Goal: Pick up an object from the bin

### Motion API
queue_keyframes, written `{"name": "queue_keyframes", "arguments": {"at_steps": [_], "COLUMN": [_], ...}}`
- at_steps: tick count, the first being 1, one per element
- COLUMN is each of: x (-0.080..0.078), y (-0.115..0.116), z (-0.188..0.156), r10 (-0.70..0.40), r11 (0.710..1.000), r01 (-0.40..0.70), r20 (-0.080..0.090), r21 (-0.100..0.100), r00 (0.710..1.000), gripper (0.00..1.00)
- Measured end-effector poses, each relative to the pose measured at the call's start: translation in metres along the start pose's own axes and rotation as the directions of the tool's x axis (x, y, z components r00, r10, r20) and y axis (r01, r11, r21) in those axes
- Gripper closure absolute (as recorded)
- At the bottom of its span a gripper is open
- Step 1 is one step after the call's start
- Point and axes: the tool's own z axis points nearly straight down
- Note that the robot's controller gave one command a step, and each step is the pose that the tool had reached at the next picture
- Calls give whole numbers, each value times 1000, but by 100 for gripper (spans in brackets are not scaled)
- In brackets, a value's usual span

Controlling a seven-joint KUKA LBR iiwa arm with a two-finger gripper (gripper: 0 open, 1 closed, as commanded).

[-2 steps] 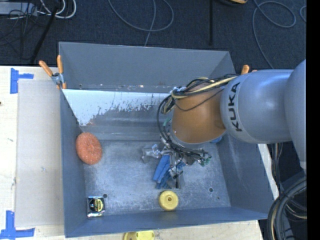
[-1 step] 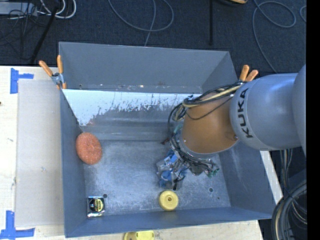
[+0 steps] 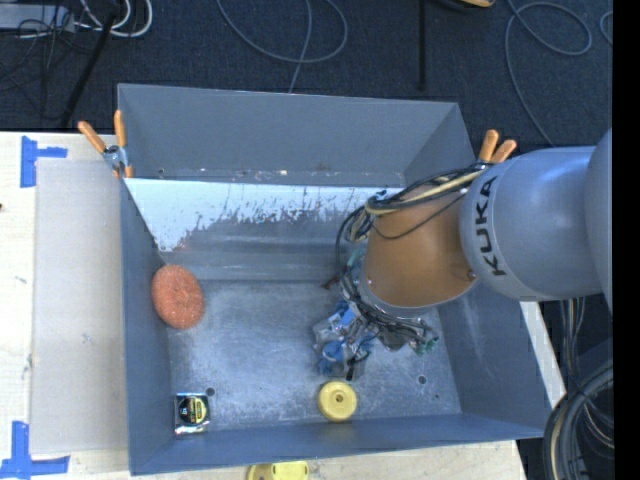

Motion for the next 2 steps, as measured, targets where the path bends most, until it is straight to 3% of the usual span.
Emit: {"name": "queue_keyframes", "arguments": {"at_steps": [1,2], "x": [0,12], "y": [-7,-31], "z": [4,-34], "r10": [-41,-60], "r11": [999,998], "r01": [41,60], "r20": [2,-6], "r21": [1,-4], "r00": [999,998], "gripper": [100,100]}}
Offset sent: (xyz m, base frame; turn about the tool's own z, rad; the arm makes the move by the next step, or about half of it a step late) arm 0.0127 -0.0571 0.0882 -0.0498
